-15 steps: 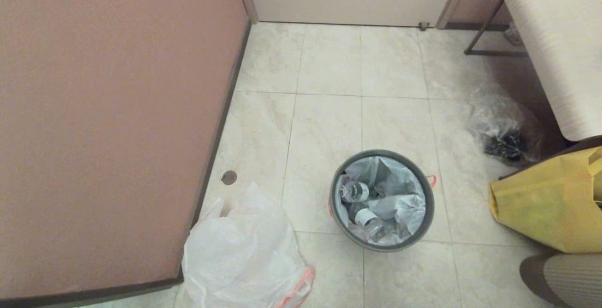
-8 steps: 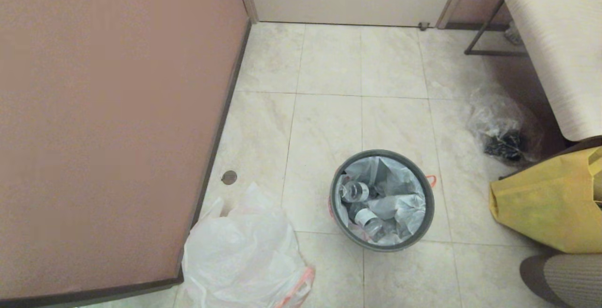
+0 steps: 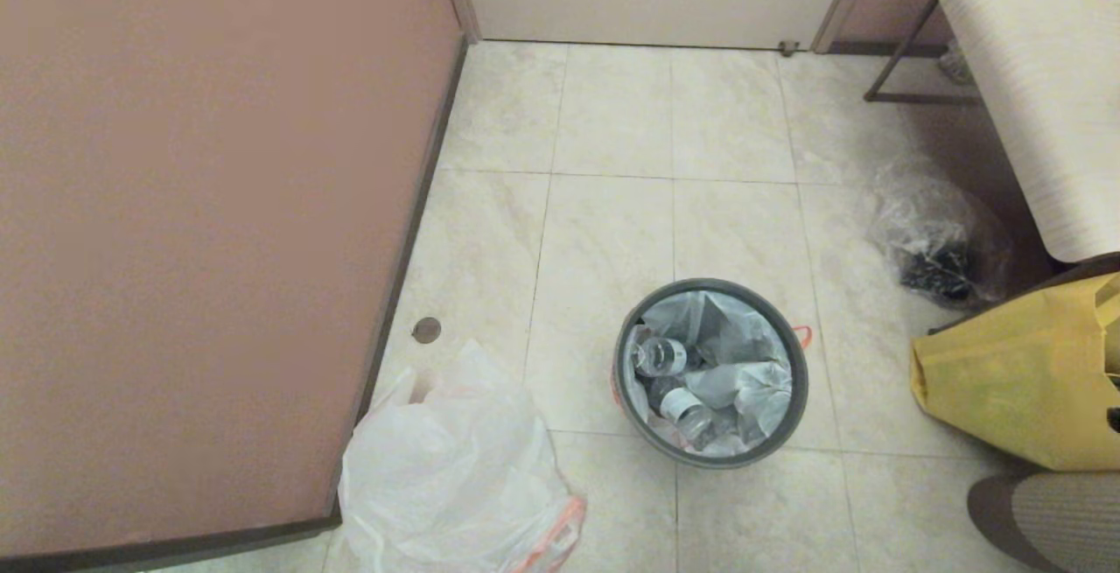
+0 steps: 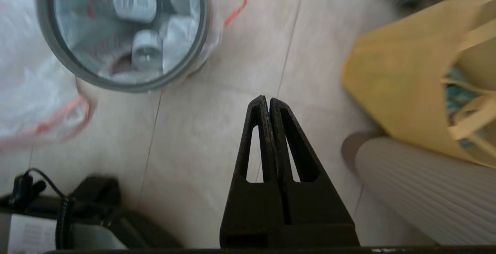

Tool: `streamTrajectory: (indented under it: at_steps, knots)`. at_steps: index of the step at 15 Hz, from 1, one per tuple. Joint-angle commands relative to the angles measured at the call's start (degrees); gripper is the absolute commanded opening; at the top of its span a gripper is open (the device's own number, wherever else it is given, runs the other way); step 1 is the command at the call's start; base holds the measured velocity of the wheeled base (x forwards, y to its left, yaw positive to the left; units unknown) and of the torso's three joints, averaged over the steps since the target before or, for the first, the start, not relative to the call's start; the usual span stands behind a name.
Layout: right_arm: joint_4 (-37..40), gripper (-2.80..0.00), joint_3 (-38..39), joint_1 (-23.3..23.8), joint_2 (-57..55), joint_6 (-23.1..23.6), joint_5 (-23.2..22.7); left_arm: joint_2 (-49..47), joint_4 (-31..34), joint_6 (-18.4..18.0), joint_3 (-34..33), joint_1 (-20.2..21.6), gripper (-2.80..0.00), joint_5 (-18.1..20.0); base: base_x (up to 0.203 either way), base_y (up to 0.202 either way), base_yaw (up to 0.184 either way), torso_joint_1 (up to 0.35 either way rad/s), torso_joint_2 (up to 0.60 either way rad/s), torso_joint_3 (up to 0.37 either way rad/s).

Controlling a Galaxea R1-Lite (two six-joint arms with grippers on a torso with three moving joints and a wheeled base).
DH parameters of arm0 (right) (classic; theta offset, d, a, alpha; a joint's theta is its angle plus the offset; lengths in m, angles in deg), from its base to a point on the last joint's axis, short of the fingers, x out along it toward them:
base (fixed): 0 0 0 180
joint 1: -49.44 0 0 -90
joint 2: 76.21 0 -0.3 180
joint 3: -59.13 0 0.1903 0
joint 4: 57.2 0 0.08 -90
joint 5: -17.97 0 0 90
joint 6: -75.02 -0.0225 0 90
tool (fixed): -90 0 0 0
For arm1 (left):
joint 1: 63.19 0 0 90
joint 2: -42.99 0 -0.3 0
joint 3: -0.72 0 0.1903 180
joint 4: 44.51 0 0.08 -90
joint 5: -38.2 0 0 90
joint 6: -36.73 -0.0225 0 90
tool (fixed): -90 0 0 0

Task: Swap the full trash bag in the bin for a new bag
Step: Place the trash can ring on the floor

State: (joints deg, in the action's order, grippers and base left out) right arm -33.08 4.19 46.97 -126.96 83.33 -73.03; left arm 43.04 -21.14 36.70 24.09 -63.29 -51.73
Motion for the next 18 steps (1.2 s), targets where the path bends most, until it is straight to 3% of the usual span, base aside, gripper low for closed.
streamTrajectory:
  at_steps: [1, 5, 10, 13, 16, 18]
  knots:
    - [0.1, -2.8, -2.1, -0.7, -8.8, -0.1, 0.2, 0.0, 0.0, 0.0, 0.0, 0.0, -2.8, 0.0, 0.0, 0.0, 0.0, 0.0, 0.0, 0.0]
    - [-5.1, -2.8, -4.3, -3.2, -20.1, -0.2, 2.9, 0.0, 0.0, 0.0, 0.0, 0.0, -2.8, 0.0, 0.0, 0.0, 0.0, 0.0, 0.0, 0.0]
    - [-16.1, -2.8, -4.8, -10.9, -34.9, -3.2, 8.6, 0.0, 0.0, 0.0, 0.0, 0.0, -2.8, 0.0, 0.0, 0.0, 0.0, 0.0, 0.0, 0.0]
    - [-22.8, -2.8, -5.0, -11.9, -45.5, -4.5, 10.2, 0.0, 0.0, 0.0, 0.0, 0.0, -2.8, 0.0, 0.0, 0.0, 0.0, 0.0, 0.0, 0.0]
    - [-34.8, -2.8, -5.2, -12.0, -55.6, -4.9, 10.7, 0.0, 0.0, 0.0, 0.0, 0.0, -2.8, 0.0, 0.0, 0.0, 0.0, 0.0, 0.0, 0.0]
    - [-37.4, -2.8, -7.4, -12.1, -57.0, -4.9, 10.8, 0.0, 0.0, 0.0, 0.0, 0.0, -2.8, 0.0, 0.0, 0.0, 0.0, 0.0, 0.0, 0.0]
